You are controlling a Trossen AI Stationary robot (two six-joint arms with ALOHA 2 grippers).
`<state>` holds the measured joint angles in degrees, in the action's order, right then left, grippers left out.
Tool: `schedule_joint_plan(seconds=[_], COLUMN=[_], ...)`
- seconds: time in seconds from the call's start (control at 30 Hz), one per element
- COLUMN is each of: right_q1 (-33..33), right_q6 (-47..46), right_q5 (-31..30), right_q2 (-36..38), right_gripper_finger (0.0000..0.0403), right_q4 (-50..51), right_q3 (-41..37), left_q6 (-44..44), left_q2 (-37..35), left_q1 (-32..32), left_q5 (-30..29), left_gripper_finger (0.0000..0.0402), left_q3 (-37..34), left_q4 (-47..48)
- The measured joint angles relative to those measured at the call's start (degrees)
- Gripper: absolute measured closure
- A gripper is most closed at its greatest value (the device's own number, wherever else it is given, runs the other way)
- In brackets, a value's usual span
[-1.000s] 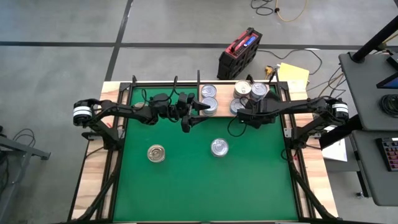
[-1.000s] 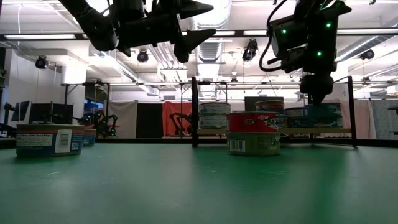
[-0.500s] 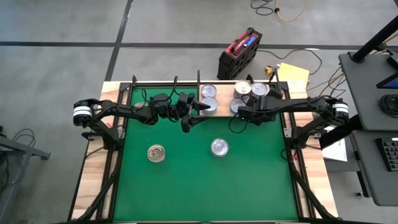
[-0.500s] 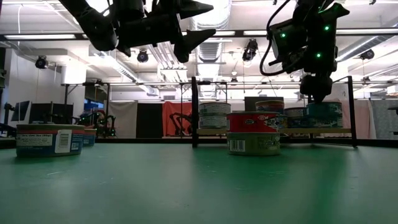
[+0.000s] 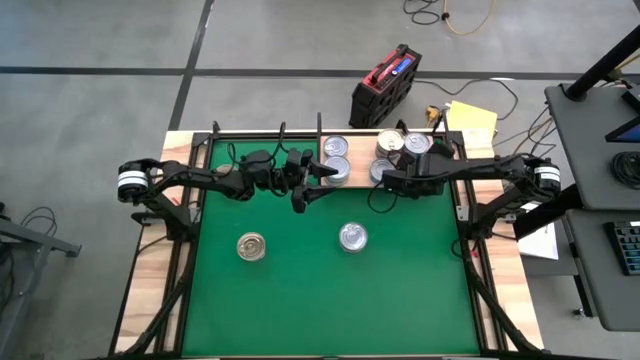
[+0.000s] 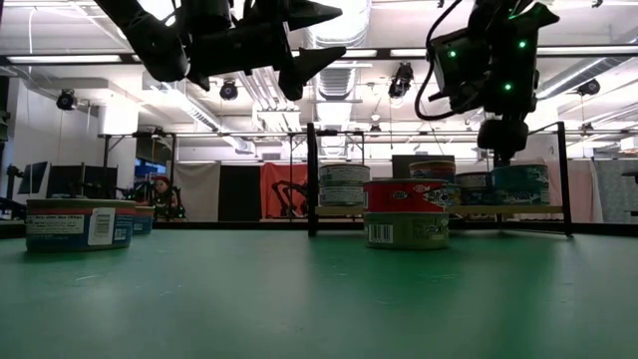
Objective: Stack canned seafood by type on shelf
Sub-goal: Stack the green/blue tuna can on top of the green/blue tuna can on the shelf
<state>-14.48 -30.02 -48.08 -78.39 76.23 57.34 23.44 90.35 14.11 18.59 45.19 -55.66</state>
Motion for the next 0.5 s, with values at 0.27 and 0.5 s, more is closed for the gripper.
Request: schedule_joint_plan(seconds=[0.27,0.5], right_q1=[2.4,7.1], right_q6=[-4.2,-13.1], right_q5=[4.4,11.3], right_q2=[0.2,1.6], right_gripper_finger=[0.0113,0.0157], right_q4=[-0.3,1.0], right_q3=[4.2,8.9], left_q6=[0.0,0.0], left_q2=[0.0,-0.4], left_q1=[0.0,0.0], left_q5=[0.0,3.1], left_gripper_finger=[0.0122,0.0122], left_q3=[0.0,0.0], left_q4=[0.0,0.1])
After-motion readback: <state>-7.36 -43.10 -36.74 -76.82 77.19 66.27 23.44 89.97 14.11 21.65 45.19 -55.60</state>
